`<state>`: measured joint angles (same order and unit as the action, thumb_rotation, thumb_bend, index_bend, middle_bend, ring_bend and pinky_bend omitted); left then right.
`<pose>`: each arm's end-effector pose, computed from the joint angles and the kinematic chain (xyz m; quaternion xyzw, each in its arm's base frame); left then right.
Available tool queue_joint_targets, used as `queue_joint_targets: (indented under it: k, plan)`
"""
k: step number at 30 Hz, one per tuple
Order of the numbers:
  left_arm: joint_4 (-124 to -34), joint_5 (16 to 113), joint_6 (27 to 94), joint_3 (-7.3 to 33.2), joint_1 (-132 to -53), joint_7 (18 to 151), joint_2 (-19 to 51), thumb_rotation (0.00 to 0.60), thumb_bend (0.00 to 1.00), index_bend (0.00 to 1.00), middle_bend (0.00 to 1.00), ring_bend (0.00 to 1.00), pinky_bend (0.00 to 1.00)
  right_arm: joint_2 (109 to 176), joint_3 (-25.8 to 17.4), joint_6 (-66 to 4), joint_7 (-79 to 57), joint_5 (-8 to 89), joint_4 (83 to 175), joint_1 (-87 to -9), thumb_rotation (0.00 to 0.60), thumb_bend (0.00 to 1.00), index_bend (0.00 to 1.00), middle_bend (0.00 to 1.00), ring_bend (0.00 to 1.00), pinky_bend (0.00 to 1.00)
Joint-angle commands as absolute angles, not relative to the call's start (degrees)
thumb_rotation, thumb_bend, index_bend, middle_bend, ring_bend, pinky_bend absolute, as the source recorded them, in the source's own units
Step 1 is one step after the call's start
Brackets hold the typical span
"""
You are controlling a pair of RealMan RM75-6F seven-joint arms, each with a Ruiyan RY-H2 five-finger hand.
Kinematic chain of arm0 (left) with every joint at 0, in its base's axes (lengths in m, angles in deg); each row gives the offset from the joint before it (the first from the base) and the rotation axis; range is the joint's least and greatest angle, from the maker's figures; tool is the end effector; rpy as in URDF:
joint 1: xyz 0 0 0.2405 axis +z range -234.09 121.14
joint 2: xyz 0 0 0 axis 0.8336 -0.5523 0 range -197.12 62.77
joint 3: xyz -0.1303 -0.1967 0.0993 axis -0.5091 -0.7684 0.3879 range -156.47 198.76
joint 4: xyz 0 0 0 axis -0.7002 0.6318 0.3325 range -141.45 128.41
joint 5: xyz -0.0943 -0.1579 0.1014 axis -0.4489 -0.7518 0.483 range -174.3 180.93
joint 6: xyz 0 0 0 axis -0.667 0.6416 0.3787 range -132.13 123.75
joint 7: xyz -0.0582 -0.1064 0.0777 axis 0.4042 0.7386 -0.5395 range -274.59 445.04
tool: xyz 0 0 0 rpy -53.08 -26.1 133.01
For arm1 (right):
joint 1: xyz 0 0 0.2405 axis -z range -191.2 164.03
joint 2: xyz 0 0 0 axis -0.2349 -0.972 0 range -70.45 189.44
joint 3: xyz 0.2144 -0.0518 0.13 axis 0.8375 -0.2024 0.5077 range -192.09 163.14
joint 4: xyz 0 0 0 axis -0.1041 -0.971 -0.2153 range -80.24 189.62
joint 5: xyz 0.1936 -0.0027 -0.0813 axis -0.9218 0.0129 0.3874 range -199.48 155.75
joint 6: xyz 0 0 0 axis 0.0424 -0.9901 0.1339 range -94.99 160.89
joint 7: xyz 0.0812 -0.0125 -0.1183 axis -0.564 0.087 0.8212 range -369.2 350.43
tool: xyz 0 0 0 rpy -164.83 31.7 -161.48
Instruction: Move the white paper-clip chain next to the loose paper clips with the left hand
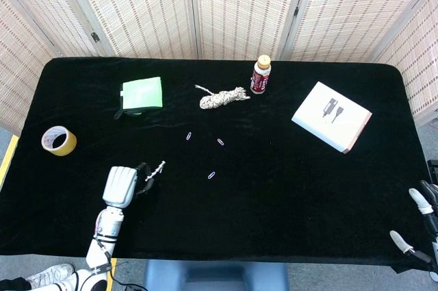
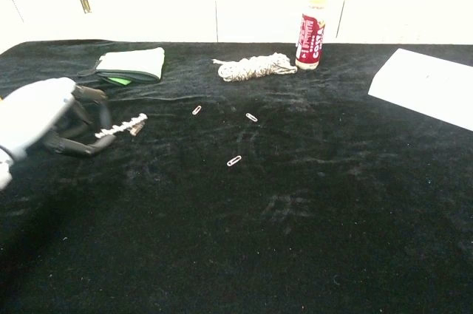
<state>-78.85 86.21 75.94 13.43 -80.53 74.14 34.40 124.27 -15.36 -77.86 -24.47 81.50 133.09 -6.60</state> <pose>-0.2027 0.2753 -0.0219 -0.6226 -0.3554 -0.4864 0.4995 -0.3161 -0.0906 0.2020 0.5845 -0.2955 0.5096 0.5580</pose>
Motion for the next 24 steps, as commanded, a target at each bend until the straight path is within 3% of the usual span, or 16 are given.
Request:
queue_joint_targets:
  k: [1,3,8,10,12,21,22,24]
  plan:
    - [-80.4,85.8,76.4,13.5,-79.6,73.7,33.2,0.6,0.53,0.84,1.0,1.0,1.0,124.3,-15.4,-77.2,-23.7,81.8,133.5,-6.9,0.6,0.22,0.0,0.0,0.0,0.0]
    - [-80.8,86.0,76.1,13.9,-79.4,74.0,32.8,0.6,0.52,0.79,1.0,1.0,1.0,124.3,-15.5,-76.8,-23.2,81.9,133.8,-7.1,0.6,0.22,0.0,0.0,0.0,0.0]
    - [-83.3,84.4,73.8,14.2,-79.4,71.6,31.4,0.6,0.23,0.15,1.0,1.0,1.0,124.2,-15.5,-75.8,-22.4,81.9,134.5,-7.6,0.6,0.22,0.0,0.0,0.0,0.0]
    - [-84.0,84.4,73.8,14.0,-79.4,71.7,31.0,0.6,0.19,0.04,1.0,1.0,1.0,124.2,-15.4,-75.6,-22.5,81.7,134.6,-7.8,0.6,0.22,0.0,0.0,0.0,0.0]
    - [-83.9,84.7,74.2,13.8,-79.4,71.8,30.8,0.6,0.18,0.0,1.0,1.0,1.0,124.0,-15.3,-75.5,-22.6,81.4,134.7,-7.7,0.6,0.22,0.0,0.0,0.0,0.0]
    - [-87.6,89.0,76.5,15.3,-78.7,73.6,25.8,0.6,0.15,0.0,0.99,1.0,1.0,123.9,-15.4,-73.3,-21.5,80.0,135.6,-8.1,0.6,0.22,0.0,0.0,0.0,0.0]
    - [-89.4,90.7,76.7,16.9,-78.1,74.3,22.9,0.6,0.15,0.0,0.93,0.97,1.0,123.7,-15.4,-72.5,-21.1,79.9,136.0,-8.3,0.6,0.22,0.0,0.0,0.0,0.0]
    - [-94.1,92.9,75.1,21.0,-77.0,74.4,15.1,0.6,0.15,0.0,0.61,0.69,0.78,123.5,-15.4,-71.2,-20.5,79.6,136.6,-8.8,0.6,0.22,0.0,0.0,0.0,0.0]
